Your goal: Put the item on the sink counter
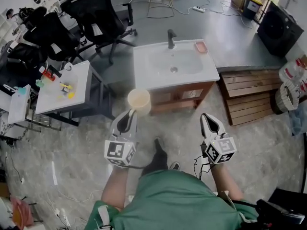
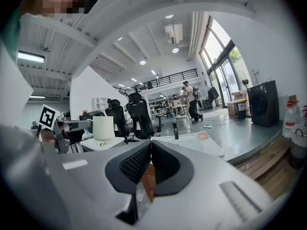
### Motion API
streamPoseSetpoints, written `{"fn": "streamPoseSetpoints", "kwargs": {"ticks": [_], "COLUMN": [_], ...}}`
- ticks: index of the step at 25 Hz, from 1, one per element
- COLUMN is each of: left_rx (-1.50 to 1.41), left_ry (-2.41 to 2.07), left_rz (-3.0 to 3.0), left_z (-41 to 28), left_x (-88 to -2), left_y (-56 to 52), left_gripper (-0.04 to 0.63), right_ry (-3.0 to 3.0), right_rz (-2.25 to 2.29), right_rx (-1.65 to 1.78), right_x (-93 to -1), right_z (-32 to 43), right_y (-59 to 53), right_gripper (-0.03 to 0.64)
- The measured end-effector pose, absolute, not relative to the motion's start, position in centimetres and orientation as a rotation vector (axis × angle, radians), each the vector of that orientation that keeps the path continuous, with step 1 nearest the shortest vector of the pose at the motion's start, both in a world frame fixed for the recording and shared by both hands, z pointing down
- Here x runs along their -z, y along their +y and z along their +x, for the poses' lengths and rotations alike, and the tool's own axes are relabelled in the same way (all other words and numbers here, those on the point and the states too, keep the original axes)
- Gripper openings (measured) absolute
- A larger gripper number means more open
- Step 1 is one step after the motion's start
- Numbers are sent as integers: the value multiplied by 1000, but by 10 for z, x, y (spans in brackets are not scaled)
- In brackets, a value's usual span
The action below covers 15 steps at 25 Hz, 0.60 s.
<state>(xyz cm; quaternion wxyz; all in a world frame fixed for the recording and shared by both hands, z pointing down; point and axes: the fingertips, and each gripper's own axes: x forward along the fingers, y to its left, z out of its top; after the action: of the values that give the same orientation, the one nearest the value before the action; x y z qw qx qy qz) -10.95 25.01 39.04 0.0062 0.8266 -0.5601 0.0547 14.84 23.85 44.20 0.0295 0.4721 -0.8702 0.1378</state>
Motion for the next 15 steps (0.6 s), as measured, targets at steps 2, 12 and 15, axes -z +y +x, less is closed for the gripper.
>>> {"fn": "streamPoseSetpoints", "kwargs": {"ticks": [2,12,15], "left_rx": [-154,-95,-64], "left_ry": [-1740,-1664,-1637], "left_rz": [2591,2616,2612], "left_z": [-113,-150,-165], "left_x": [-393,-402,-403], "left_y": [227,84,46], "left_gripper": [37,36,37], "right_ry": [-2668,-2583,-2563], "right_rz": [1472,1549,1561], "right_rx": [-420,-405,-411], "right_x": [-444,-434,-435], "right_z": [148,120,106], "right_y": [219,97,63], "right_gripper": [2,2,2]}}
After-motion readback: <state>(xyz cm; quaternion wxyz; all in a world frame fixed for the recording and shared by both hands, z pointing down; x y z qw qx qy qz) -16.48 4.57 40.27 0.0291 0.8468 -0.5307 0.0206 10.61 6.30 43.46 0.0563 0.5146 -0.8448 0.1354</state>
